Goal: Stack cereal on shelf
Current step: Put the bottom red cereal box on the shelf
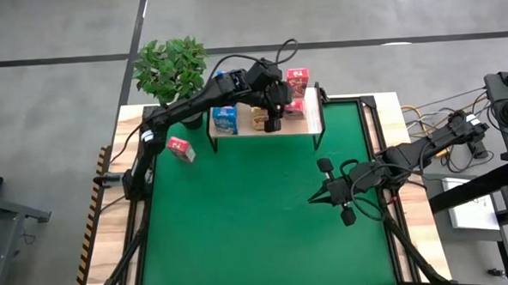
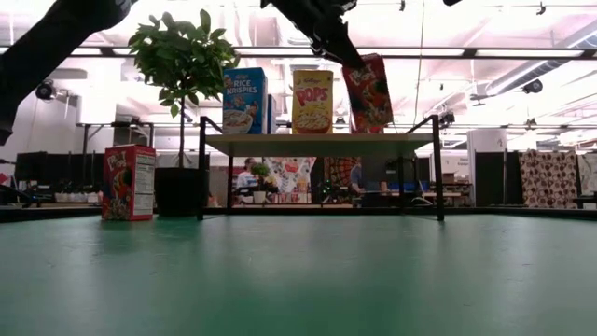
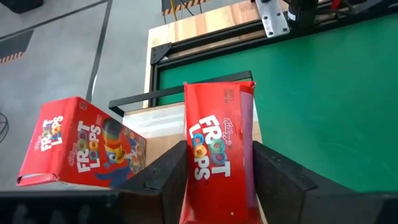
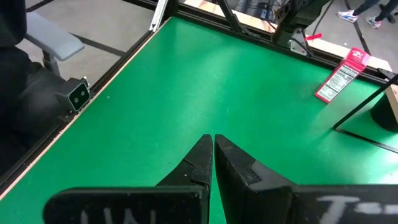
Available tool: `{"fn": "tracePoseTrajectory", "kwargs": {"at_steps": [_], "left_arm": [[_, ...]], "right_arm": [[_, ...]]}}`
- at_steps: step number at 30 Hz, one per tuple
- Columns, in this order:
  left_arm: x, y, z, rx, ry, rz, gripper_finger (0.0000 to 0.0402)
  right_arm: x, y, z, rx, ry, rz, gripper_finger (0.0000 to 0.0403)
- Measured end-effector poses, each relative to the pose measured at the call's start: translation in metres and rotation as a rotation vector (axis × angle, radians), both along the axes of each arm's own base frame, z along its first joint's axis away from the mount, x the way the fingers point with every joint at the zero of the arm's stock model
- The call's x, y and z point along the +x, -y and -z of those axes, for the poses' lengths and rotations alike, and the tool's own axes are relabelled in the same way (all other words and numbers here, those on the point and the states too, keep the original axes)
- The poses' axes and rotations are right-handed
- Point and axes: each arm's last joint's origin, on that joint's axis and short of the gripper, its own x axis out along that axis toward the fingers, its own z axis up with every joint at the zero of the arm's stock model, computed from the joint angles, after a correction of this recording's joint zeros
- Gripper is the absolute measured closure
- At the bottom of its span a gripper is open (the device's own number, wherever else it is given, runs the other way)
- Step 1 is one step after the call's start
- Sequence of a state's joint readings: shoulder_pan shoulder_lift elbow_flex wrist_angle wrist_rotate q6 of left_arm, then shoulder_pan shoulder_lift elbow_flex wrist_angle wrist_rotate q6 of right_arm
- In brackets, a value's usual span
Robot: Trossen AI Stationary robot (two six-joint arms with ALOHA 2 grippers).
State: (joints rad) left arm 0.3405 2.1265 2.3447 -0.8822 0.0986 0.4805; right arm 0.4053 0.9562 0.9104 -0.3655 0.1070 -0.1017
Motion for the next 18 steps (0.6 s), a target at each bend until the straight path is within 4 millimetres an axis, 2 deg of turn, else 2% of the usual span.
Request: {"fn": "tracePoseTrajectory", "kwargs": {"at_steps": [6, 14, 18], "left_arm": [[0.001, 0.0, -0.001, 0.012, 0.015, 0.004, 0.0228], [0.001, 0.001, -0.003, 0.04, 0.019, 0.025, 0.0225], [-0.003, 0.011, -0.013, 0.058, 0.027, 0.054, 0.0225]], "right_arm": [[0.0, 0.0, 0.0, 0.004, -0.003, 0.003, 0.0394], [0.0, 0.0, 0.0, 0.003, -0.002, 0.004, 0.0394], [0.001, 0.004, 0.0, -0.015, 0.013, 0.146, 0.0394]]}}
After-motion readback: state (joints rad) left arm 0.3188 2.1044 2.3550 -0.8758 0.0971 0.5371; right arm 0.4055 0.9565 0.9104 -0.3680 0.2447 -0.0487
